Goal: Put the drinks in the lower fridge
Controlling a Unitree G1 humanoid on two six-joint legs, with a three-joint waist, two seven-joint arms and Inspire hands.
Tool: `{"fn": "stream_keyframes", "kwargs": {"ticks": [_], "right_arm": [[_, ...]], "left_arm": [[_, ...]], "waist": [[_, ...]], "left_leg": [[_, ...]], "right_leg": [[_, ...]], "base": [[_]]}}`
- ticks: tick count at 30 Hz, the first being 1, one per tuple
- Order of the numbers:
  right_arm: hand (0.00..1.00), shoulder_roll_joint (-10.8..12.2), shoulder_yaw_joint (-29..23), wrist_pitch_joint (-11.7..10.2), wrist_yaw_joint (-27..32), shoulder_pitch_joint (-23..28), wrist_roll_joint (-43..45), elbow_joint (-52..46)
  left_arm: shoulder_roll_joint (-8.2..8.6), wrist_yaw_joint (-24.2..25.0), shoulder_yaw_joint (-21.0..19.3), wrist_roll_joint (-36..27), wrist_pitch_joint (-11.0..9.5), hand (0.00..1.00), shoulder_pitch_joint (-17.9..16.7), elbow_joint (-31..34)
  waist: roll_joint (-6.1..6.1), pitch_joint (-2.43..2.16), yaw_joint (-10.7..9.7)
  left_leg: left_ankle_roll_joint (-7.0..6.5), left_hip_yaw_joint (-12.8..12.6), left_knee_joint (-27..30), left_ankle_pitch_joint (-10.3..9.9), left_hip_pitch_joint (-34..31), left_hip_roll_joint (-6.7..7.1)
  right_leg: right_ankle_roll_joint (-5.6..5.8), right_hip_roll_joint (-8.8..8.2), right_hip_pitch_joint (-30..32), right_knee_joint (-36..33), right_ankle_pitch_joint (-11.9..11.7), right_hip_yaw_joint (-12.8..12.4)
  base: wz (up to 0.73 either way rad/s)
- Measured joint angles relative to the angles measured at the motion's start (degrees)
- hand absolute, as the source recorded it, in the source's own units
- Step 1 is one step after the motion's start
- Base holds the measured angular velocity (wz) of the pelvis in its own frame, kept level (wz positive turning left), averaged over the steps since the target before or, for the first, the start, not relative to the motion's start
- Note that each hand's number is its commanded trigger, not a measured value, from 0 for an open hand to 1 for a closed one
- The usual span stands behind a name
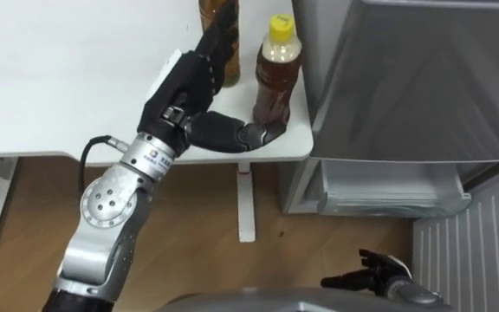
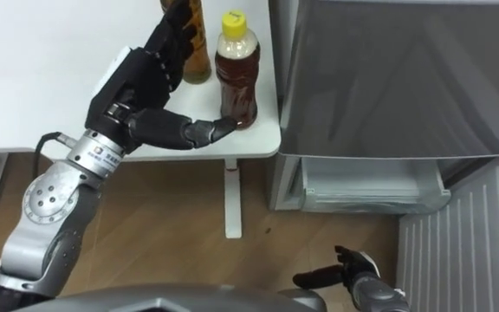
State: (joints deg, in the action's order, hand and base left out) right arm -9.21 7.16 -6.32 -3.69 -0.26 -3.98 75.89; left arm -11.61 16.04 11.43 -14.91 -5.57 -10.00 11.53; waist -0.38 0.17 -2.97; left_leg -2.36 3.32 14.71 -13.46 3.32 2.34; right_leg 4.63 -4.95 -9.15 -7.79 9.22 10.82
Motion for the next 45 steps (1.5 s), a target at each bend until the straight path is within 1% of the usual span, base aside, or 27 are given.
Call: {"fn": "stream_keyframes", "kwargs": {"ticks": [3, 8, 14, 20, 25, 27, 34, 37, 39, 40, 41, 43, 45], "right_arm": [[0.00, 0.00, 0.02, 0.01, 0.00, 0.05, 0.01, 0.00], [0.00, -0.02, 0.21, 0.00, 0.08, 0.14, -0.01, -0.30], [0.00, -0.20, 0.32, 0.00, 0.16, 0.15, -0.19, -0.37], [0.00, -0.20, 0.30, 0.00, 0.47, 0.23, -0.22, -0.42], [0.00, -0.19, 0.32, 0.00, 0.52, 0.24, -0.22, -0.48], [0.00, -0.19, 0.42, -0.01, 0.62, 0.25, -0.21, -0.51], [0.00, -0.18, 0.43, 0.00, 0.54, 0.22, -0.17, -0.59], [0.00, -0.14, 0.43, 0.00, 0.53, 0.14, 0.08, -0.68], [0.00, -0.14, 0.42, -0.01, 0.50, 0.18, 0.06, -0.87], [0.00, -0.14, 0.40, -0.03, 0.50, 0.23, 0.06, -0.97], [0.00, -0.14, 0.36, -0.03, 0.50, 0.26, 0.04, -1.17], [0.00, -0.14, 0.38, 0.03, 0.44, 0.27, 0.06, -1.41], [0.00, -0.15, 0.17, 0.17, 0.41, 0.49, 0.37, -2.02]], "left_arm": [[-0.34, 0.73, 0.00, 0.00, 0.49, 0.00, -0.25, -0.01], [-0.45, 1.02, 0.00, -0.12, 1.15, 0.00, -0.61, -0.01], [-0.45, 1.73, 0.00, -0.13, 1.41, 0.00, -0.60, -0.01], [-0.45, 2.14, 0.00, -0.11, 1.44, 0.00, -1.22, -0.22], [-0.34, 2.08, 0.00, -0.11, 1.46, 0.00, -1.39, -0.29], [-0.34, 2.04, 0.00, -0.09, 1.46, 0.00, -1.38, -0.32], [-0.30, 1.99, 0.12, -0.05, 1.55, 0.00, -1.02, -0.41], [-0.30, 2.01, 0.12, -0.05, 1.72, 0.00, -0.12, -0.54], [-0.30, 1.80, 0.12, -0.12, 1.80, 0.00, 1.18, -1.69], [-0.30, 1.65, 0.12, -0.12, 1.88, 0.00, 1.61, -2.01], [-0.30, 1.53, 0.12, -0.18, 1.95, 0.00, 2.34, -2.59], [-0.27, 1.28, 0.13, -0.66, 2.25, 0.00, 3.47, -3.20], [-0.19, 0.69, 0.07, -0.65, 2.66, 0.00, 5.31, -4.95]], "waist": [[-0.02, 0.02, -0.02], [0.10, 0.10, 0.03], [0.39, 0.25, 0.00], [0.20, 0.37, 0.02], [0.02, 0.45, 0.01], [-0.08, 0.50, -0.05], [-0.12, 0.52, -0.30], [-0.21, 0.58, -0.70], [-0.18, 0.58, -1.57], [-0.16, 0.57, -1.66], [-0.04, 0.49, -1.79], [-0.03, 0.48, -2.04], [0.20, 0.38, -2.27]], "left_leg": [[0.00, 0.00, -0.04, 0.00, 0.05, 0.01], [0.00, 0.00, -0.09, 0.00, 0.04, 0.02], [0.00, 0.00, -0.13, 0.00, 0.04, 0.02], [0.00, -0.16, -0.41, 0.00, 0.27, -0.01], [0.00, -0.79, -0.94, 0.00, 0.70, -0.12], [0.00, -1.27, -1.20, 0.00, 1.12, -0.19], [0.00, -1.78, -1.15, 0.00, 1.28, -0.26], [0.00, -1.87, -1.19, 0.00, 1.29, -0.27], [0.00, -1.92, -1.39, 0.00, 1.27, -0.29], [0.00, -2.00, -1.39, 0.00, 1.28, -0.32], [0.00, -2.24, -1.43, 0.00, 1.33, -0.42], [0.00, -2.43, -1.48, 0.00, 1.44, -0.48], [0.00, -2.66, -1.48, 0.00, 1.59, -0.58]], "right_leg": [[0.00, -0.01, -0.04, 0.00, 0.00, -0.04], [-0.01, -0.02, -0.03, 0.00, -0.01, -0.07], [-0.01, -0.02, -0.02, 0.00, 0.00, -0.07], [-0.01, -0.02, -0.01, 0.00, 0.00, -0.12], [-0.01, 0.00, 0.04, 0.01, 0.00, -0.68], [-0.01, 0.05, 0.02, 0.01, 0.00, -1.26], [-0.01, 0.08, 0.11, 0.01, 0.00, -2.19], [-0.01, 0.08, 0.14, 0.01, 0.00, -2.30], [-0.01, 0.09, 0.13, 0.01, 0.00, -2.17], [-0.01, 0.10, 0.16, 0.02, 0.00, -2.14], [-0.01, 0.16, 0.22, 0.02, -0.01, -2.23], [-0.02, 0.24, 0.24, 0.02, -0.01, -2.52], [-0.02, 0.35, 0.23, 0.03, -0.01, -2.91]], "base": [[0.00], [0.00], [0.00], [0.00], [-0.07], [-0.12], [-0.03], [0.00], [0.00], [-0.06], [-0.08], [-0.07], [-0.04]]}}
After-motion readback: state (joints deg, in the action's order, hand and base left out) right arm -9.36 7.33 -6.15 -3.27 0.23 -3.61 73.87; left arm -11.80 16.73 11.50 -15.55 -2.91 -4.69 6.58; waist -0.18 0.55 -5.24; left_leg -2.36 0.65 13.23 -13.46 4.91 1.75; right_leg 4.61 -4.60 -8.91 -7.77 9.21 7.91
